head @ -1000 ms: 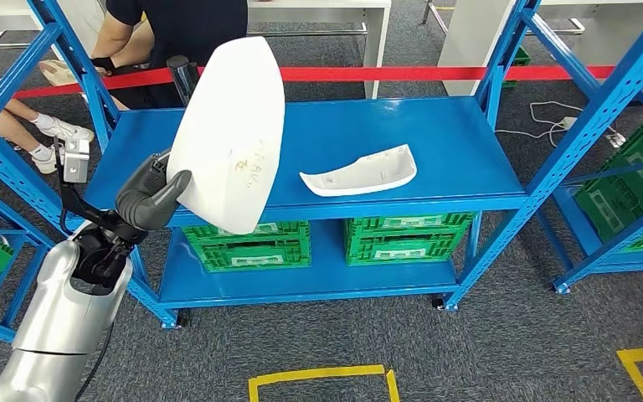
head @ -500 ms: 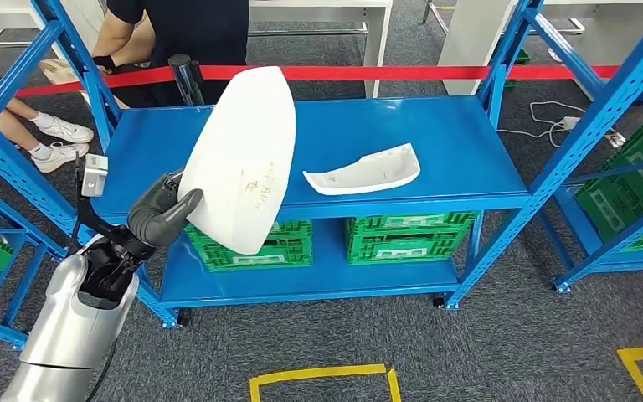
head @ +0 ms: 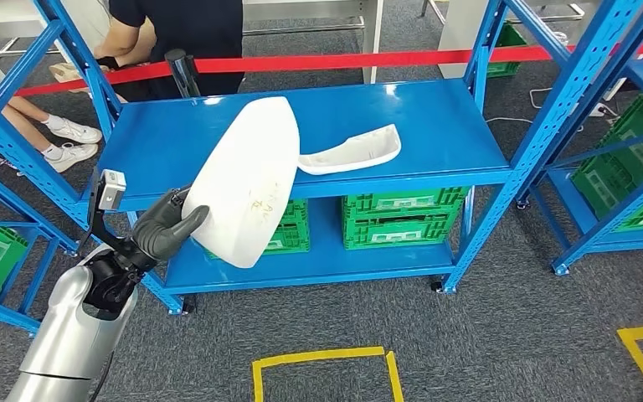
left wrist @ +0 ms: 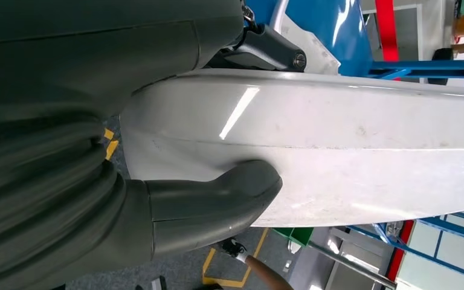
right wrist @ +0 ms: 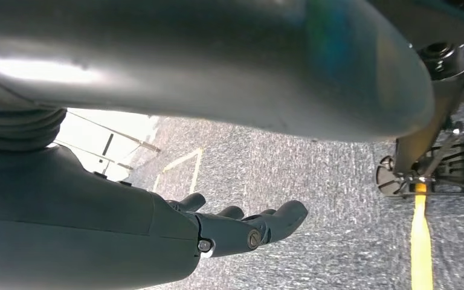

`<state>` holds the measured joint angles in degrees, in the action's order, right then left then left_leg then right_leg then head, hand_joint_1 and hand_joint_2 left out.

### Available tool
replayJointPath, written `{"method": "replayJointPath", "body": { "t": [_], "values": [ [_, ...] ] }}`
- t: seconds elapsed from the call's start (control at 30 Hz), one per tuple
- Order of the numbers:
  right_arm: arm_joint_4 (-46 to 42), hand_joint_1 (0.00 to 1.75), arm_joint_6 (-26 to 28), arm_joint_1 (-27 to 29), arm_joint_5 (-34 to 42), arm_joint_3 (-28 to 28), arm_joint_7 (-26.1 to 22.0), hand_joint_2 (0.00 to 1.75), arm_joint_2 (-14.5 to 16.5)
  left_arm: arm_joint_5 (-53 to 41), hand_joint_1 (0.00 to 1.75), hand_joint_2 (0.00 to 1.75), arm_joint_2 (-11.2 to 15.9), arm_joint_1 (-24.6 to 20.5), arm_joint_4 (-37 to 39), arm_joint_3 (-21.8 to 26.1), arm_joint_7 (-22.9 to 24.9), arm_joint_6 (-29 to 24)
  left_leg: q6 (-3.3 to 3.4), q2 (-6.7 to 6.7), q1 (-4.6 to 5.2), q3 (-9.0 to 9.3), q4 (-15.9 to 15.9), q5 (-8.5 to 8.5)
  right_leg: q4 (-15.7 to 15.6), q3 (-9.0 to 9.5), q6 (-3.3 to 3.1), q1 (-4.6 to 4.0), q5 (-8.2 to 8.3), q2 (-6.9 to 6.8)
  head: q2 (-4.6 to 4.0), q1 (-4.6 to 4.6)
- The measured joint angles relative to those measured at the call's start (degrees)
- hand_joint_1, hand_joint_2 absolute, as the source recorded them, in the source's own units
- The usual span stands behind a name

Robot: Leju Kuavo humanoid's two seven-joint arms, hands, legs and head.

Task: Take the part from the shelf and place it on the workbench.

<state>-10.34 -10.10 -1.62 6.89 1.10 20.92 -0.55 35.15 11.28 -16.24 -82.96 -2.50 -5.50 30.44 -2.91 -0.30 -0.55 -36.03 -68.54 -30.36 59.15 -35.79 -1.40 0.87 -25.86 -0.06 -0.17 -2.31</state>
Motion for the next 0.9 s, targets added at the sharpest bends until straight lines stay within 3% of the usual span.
{"method": "replayJointPath", "body": {
  "t": [0.07,0.1,0.2,0.27,0.33,0.37,0.4,0.43,0.5,0.57,0.6,0.63,0.7,0.73,0.77,0.87,0.9],
  "values": [
    [0.0,0.0,0.0,0.0,-0.2,0.0,0.0,0.0,0.0,-0.7,1.75,1.75,0.1,0.2,-0.2,0.1,-0.4,0.0,0.47,-0.06,0.18,5.35,7.6,0.45,0.2,-0.61,0.6,-0.09,0.64,0.03,0.0,0.01],
    [0.0,0.0,0.0,0.0,-0.4,0.0,0.0,0.0,0.0,-1.2,1.75,1.75,0.3,0.4,-0.4,0.2,-0.6,0.1,0.81,-0.11,0.3,6.61,9.7,0.15,0.2,-0.7,0.94,-0.14,0.98,0.05,0.0,-0.01],
    [0.0,0.0,0.0,0.1,-1.1,0.0,-0.1,0.0,0.0,-2.5,1.75,1.75,0.7,1.4,-0.9,0.5,-1.6,0.2,2.15,-0.04,0.4,6.28,10.5,0.62,0.2,-0.82,1.94,-0.1,1.54,0.2,0.0,-0.07],
    [0.0,0.0,0.0,0.3,-1.4,0.0,-0.1,0.0,0.0,-2.9,1.75,1.75,0.9,1.9,-1.2,0.7,-2.2,0.3,3.21,0.14,0.26,5.59,10.6,1.63,2.6,-1.85,2.52,0.02,-1.39,0.23,0.0,-0.01],
    [0.0,0.0,0.0,0.3,-1.7,0.0,0.0,0.0,-0.1,-3.1,1.75,1.75,1.1,2.3,-1.4,0.8,-2.5,0.4,3.77,0.19,0.24,4.32,10.6,2.8,9.1,-3.88,2.87,0.06,-6.98,0.2,0.0,0.11],
    [0.0,0.0,0.0,0.2,-1.9,0.0,0.0,0.0,-0.1,-3.4,1.75,1.75,1.2,2.6,-1.5,0.8,-2.8,0.5,3.83,0.19,0.28,3.52,10.5,3.38,12.7,-4.75,2.98,0.06,-9.0,0.21,0.0,0.15],
    [0.0,0.0,0.0,0.2,-2.2,0.0,0.0,0.0,-0.2,-3.6,1.75,1.75,1.3,3.0,-1.6,0.9,-3.2,0.5,3.81,0.19,0.33,2.71,10.4,3.94,15.3,-5.05,3.04,0.05,-9.75,0.2,0.0,0.17],
    [0.0,0.0,0.0,0.2,-2.5,0.0,0.0,0.0,-0.2,-3.8,1.75,1.75,1.4,3.6,-1.8,1.0,-3.7,0.4,3.73,0.21,0.37,1.91,10.3,4.44,16.2,-4.47,3.01,0.04,-9.17,0.2,0.0,0.17],
    [0.0,0.0,0.0,0.1,-3.2,-0.2,0.0,0.0,-0.4,-4.2,1.75,1.75,1.6,5.0,-2.5,1.2,-4.6,0.2,3.44,0.26,0.4,0.41,9.8,5.3,11.8,-0.24,2.7,-0.01,-6.08,0.2,0.0,0.16],
    [0.0,0.0,0.0,-0.2,-3.7,-0.5,0.0,0.0,-0.7,-4.8,1.75,1.75,1.6,6.0,-3.4,1.3,-5.3,-0.1,2.97,0.28,0.48,-0.69,9.3,6.05,3.8,5.21,2.16,-0.23,-5.41,0.22,0.0,0.11],
    [0.0,0.0,0.0,-0.3,-3.8,-0.7,-0.2,0.0,-0.8,-5.0,1.75,1.75,1.6,6.2,-3.6,1.3,-5.6,-0.3,2.65,0.29,0.5,-0.97,9.2,6.46,1.1,6.76,1.88,-0.39,-5.77,0.26,0.0,0.1],
    [-0.1,0.0,0.0,-0.4,-3.8,-0.9,-0.3,0.0,-0.9,-5.0,1.75,1.75,1.6,6.4,-3.7,1.3,-5.8,-0.3,2.29,0.3,0.49,-1.13,9.3,6.94,-0.3,7.34,1.58,-0.55,-6.18,0.28,0.0,0.09],
    [-0.1,0.0,0.0,-0.5,-3.7,-1.1,-0.8,0.0,-0.9,-4.9,1.75,1.75,1.6,6.5,-3.5,1.3,-6.2,-0.4,1.55,0.18,0.36,-1.33,9.6,7.85,-0.8,6.8,0.82,-0.57,-5.32,0.18,0.0,0.16],
    [-0.1,0.0,0.0,-0.6,-3.5,-1.1,-0.8,0.0,-0.9,-4.8,1.75,1.75,1.6,6.6,-3.2,1.3,-6.4,-0.4,1.23,0.11,0.33,-1.69,9.3,7.4,-1.0,6.33,0.36,-0.48,-4.66,0.04,0.0,0.16],
    [-0.1,0.0,0.0,-0.6,-3.1,-1.1,-0.9,0.0,-0.9,-4.8,1.75,1.75,1.6,6.6,-3.0,1.3,-6.4,-0.4,0.94,0.04,0.29,-2.27,8.2,5.75,-1.2,5.68,-0.07,-0.35,-3.92,-0.11,0.0,0.11],
    [0.0,0.0,0.0,-0.6,-1.9,-1.1,-0.9,0.0,-0.9,-4.7,1.75,1.75,1.3,6.5,-2.3,0.9,-6.5,-0.4,0.27,0.03,0.05,-4.32,-0.8,-2.62,-1.3,3.19,-0.54,-0.25,-1.77,-0.34,0.0,-0.12],
    [0.0,0.0,0.0,-0.6,-1.6,-1.1,-0.9,0.0,-0.9,-4.8,1.75,1.75,1.1,6.5,-2.1,0.8,-6.5,-0.4,0.11,0.04,-0.02,-4.46,-3.8,-3.84,-1.2,2.32,-0.47,-0.26,-1.06,-0.36,0.0,-0.14]
  ]
}}
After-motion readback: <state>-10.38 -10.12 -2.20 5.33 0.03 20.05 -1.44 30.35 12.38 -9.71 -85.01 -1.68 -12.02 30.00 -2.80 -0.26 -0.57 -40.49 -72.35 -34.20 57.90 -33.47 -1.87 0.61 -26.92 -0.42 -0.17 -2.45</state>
